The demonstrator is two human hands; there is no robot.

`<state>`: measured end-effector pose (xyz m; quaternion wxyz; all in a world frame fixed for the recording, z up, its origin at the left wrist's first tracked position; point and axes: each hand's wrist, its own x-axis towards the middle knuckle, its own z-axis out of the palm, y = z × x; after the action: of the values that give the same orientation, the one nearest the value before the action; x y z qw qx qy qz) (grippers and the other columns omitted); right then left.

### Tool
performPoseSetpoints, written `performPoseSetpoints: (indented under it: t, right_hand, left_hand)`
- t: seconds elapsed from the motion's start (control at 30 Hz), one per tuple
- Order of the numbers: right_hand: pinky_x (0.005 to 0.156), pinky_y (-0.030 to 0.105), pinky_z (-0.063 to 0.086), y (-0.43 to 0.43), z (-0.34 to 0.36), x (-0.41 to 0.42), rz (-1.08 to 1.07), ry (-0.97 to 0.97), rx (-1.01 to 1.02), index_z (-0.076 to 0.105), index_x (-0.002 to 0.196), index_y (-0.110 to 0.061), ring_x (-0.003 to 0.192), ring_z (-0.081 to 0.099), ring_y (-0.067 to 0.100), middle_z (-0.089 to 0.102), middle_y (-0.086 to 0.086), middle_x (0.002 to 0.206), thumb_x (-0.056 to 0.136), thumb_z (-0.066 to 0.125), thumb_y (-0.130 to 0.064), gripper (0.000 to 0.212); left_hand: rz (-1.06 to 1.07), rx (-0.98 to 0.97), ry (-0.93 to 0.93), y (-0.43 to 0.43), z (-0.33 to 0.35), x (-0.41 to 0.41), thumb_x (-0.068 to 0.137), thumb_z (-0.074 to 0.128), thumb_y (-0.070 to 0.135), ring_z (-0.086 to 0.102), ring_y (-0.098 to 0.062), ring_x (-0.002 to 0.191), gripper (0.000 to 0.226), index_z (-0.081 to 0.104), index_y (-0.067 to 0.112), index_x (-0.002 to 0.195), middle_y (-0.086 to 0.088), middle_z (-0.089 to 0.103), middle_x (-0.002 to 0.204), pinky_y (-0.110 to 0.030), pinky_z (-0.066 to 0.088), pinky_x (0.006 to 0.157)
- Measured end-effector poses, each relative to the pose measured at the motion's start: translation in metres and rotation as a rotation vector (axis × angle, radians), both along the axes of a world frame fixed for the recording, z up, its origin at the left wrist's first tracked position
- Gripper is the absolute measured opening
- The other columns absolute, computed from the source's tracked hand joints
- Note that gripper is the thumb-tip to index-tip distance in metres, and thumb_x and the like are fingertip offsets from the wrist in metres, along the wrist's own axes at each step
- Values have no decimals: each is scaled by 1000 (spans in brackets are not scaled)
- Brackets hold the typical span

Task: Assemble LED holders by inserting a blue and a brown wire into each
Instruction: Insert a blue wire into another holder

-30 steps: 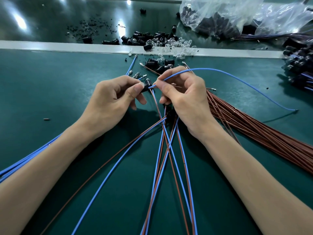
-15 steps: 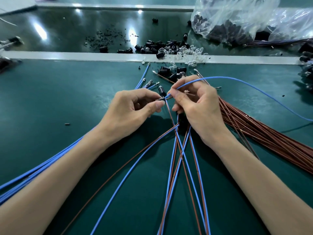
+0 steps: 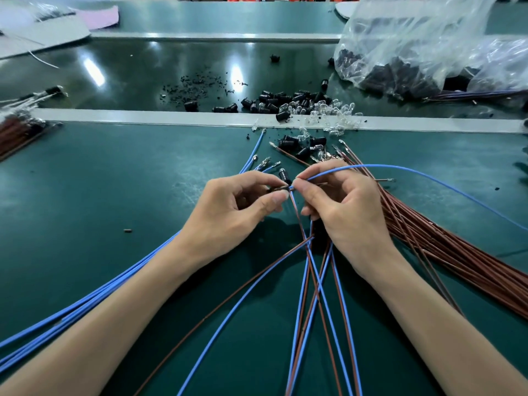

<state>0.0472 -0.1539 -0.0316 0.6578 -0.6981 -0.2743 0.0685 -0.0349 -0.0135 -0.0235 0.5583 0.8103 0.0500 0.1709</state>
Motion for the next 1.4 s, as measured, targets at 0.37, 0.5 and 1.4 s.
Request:
performPoseSetpoints:
  t: [0.37, 0.5, 1.4]
  right_hand:
    - [54, 14, 46, -1, 0, 0, 3, -17, -45, 67, 79, -20, 55, 66, 5, 65, -12, 60, 85, 70, -16, 8]
    - [55, 14, 46, -1, 1, -1, -1, -14, -27, 65, 78, -23, 54, 65, 4, 65, -13, 60, 86, 69, -15, 12]
    - [55, 16, 46, 1, 3, -4, 36, -51, 16, 63, 80, -19, 53, 60, 3, 61, -11, 63, 88, 66, -10, 12]
  left_hand:
    - [-27, 31, -9, 1, -2, 1, 87, 61, 18, 55, 2, 54, 10, 65, 27, 87, 11, 67, 64, -9, 43, 58]
    - [-25, 25, -3, 2, -1, 1, 82, 56, 33, 54, -2, 54, 11, 64, 28, 87, 11, 67, 66, -12, 45, 59]
    - [-123, 11, 43, 1, -1, 1, 87, 47, 32, 54, -9, 57, 24, 64, 17, 80, 5, 62, 62, -17, 45, 59]
